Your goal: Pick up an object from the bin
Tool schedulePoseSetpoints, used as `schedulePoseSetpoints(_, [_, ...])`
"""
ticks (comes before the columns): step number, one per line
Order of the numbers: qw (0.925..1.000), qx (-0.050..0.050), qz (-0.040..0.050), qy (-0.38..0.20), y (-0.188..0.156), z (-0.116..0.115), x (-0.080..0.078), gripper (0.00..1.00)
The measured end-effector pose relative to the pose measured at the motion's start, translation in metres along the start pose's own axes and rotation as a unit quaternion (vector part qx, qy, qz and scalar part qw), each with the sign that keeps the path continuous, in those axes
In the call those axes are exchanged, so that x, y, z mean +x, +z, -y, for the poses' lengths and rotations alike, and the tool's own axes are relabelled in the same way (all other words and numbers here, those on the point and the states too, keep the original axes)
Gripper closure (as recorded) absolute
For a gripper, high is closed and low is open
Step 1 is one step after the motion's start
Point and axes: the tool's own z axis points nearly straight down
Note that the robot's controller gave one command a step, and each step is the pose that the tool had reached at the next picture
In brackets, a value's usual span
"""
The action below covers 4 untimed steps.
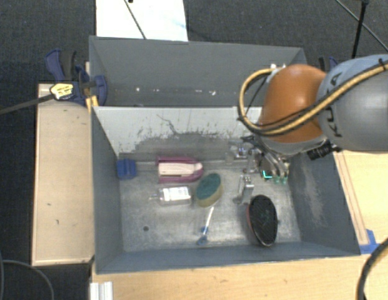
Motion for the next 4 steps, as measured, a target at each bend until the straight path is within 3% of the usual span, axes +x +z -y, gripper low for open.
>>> schedulePoseSetpoints(1, [0.9957, 0.001, 0.0008, -0.093, 0.065, 0.056, 0.046, 0.00])
schedulePoseSetpoints(2, [0.9870, 0.001, 0.0012, -0.161, 0.068, 0.115, 0.062, 0.00])
schedulePoseSetpoints(3, [0.9869, 0.000, 0.0015, -0.161, 0.068, 0.113, 0.061, 1.00])
schedulePoseSetpoints(4, [0.9824, 0.003, 0.0069, -0.186, -0.099, 0.113, 0.061, 1.00])
